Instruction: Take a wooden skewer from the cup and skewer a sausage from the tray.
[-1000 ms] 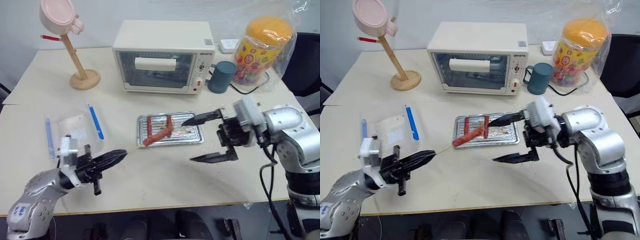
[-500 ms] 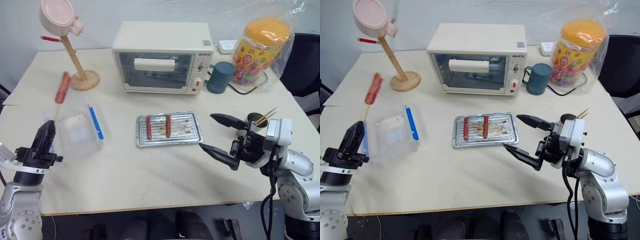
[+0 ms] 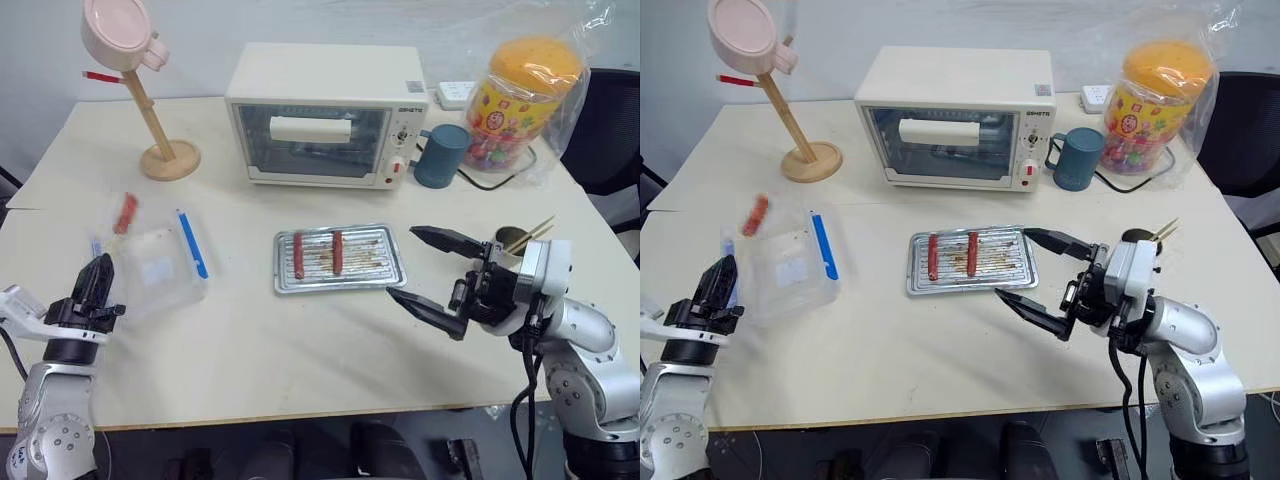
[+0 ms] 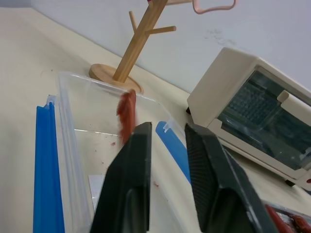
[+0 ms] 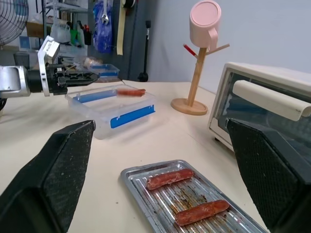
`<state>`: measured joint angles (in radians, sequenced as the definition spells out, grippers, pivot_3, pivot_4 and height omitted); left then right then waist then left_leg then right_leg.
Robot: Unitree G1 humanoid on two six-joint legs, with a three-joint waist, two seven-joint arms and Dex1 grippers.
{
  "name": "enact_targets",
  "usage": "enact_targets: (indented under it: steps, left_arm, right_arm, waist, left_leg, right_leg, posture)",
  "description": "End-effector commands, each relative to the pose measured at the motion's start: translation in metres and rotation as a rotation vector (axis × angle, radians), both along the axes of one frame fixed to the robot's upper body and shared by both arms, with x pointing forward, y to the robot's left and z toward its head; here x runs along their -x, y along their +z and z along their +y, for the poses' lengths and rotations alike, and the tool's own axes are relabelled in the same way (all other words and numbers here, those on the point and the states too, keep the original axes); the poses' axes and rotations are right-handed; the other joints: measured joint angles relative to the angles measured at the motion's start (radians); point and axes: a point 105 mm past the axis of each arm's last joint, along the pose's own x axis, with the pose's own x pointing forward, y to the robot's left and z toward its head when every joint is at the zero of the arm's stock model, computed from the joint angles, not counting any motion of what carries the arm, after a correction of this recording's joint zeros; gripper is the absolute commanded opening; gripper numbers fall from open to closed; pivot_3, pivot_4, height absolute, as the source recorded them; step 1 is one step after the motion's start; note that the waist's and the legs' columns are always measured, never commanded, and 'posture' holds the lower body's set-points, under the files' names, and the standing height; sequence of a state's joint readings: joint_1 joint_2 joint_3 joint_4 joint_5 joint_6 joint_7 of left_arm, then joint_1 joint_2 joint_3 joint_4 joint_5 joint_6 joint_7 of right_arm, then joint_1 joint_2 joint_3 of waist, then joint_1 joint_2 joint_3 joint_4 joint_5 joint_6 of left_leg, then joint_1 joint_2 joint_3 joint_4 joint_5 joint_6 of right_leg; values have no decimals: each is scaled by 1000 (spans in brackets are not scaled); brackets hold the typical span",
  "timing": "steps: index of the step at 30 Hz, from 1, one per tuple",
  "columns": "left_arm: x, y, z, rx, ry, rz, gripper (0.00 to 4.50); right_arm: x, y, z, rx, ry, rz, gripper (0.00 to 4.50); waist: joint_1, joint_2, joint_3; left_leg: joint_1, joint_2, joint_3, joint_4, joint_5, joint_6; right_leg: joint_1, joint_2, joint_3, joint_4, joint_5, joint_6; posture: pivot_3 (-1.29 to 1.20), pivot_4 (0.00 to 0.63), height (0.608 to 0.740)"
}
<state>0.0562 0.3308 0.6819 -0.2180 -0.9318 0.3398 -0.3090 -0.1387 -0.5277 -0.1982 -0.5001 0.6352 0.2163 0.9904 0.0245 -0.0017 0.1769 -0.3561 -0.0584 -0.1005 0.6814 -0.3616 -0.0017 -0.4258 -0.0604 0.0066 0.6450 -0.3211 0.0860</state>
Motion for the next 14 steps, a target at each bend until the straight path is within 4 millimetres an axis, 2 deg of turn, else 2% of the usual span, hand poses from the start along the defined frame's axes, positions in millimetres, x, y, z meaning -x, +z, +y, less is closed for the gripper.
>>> enact_targets:
  steps: [1, 3, 6, 7, 9, 14]
  left_arm:
    - [8, 14, -2, -111, -47, -41, 2072]
    - [13, 23, -7, -178, -100, -76, 2594]
    - [27, 17, -47, -515, -385, -14, 3296]
    - [33, 8, -58, -621, -478, 33, 3296]
    - [43, -7, -67, -766, -576, 103, 3296]
    - [64, -30, -81, -928, -729, 157, 3296]
  right_arm:
    - [4, -2, -4, 26, 17, -4, 4500]
    - [5, -7, -6, 40, 21, 11, 4500]
    - [7, -15, -8, 79, 45, 35, 4500]
    - [8, -19, -9, 97, 60, 48, 4500]
    - [12, -30, -10, 127, 88, 75, 4500]
    - [15, -55, -15, 172, 122, 112, 4500]
  waist:
    - [0, 0, 0]
    - [0, 0, 0]
    - [-1, -1, 0]
    - [-1, -1, 0]
    - [-1, -1, 0]
    - [-1, 0, 0]
  left_leg:
    - [0, 0, 0, 0, 0, 0]
    - [0, 0, 0, 0, 0, 0]
    - [0, 0, 0, 0, 0, 0]
    - [0, 0, 0, -1, 0, 0]
    - [1, 0, 0, -2, 0, 0]
    - [3, 1, 0, -6, 0, 0]
  right_leg:
    - [0, 0, 0, 0, 0, 0]
    - [0, 0, 0, 0, 0, 0]
    - [0, 0, 0, -1, 0, 0]
    - [0, 0, 0, -1, 0, 0]
    - [1, 0, 1, -2, 0, 0]
    - [4, 0, 0, -5, 0, -1]
  posture:
    - [0, 150, 740]
    - [0, 150, 740]
    - [0, 150, 740]
    - [0, 150, 740]
    - [0, 150, 740]
    - [0, 150, 740]
